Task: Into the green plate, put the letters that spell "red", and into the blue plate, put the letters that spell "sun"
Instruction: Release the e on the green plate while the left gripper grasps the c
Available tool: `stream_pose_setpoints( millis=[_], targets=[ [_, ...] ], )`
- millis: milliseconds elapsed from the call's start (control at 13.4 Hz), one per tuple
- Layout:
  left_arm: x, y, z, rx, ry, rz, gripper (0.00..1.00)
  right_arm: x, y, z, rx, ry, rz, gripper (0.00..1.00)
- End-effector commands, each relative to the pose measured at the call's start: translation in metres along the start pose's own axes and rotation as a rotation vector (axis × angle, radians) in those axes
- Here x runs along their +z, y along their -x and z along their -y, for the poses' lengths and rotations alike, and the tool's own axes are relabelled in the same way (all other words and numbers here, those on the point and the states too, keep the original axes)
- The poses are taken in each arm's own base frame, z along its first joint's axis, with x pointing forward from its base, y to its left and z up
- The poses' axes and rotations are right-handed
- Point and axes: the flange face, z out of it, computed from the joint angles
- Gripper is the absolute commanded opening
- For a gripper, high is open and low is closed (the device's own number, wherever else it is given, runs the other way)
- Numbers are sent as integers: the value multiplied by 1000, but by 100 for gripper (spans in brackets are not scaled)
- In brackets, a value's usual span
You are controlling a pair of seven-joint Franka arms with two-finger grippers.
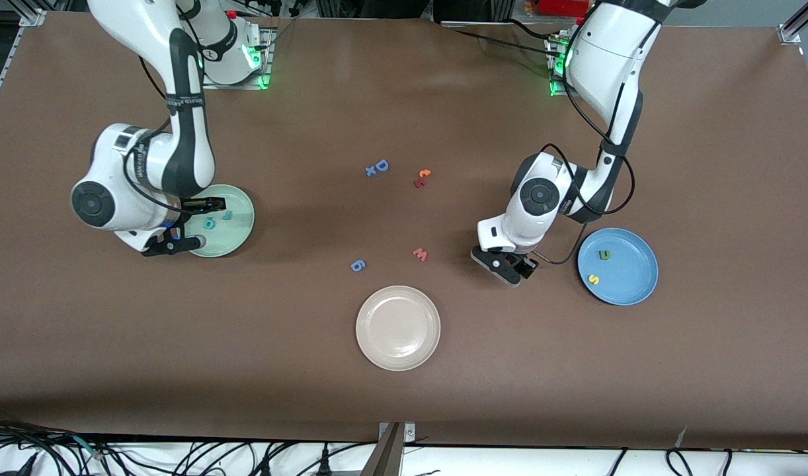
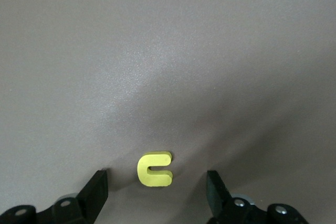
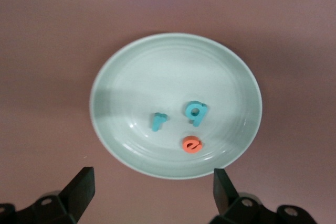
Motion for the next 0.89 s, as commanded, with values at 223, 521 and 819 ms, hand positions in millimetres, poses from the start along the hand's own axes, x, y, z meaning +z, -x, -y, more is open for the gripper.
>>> stream_pose_setpoints(
  millis=[223,521,819],
  targets=[
    [0,-4,1,15,-10,0,65,-111,4,22,-75,37,21,100],
    [-1,-4,1,15,-10,-1,41,-161,19,57,-41,77,20,100],
    [-4,-5,2,17,-11,-6,20,-193,41,65,-25,74,-10,100]
  ],
)
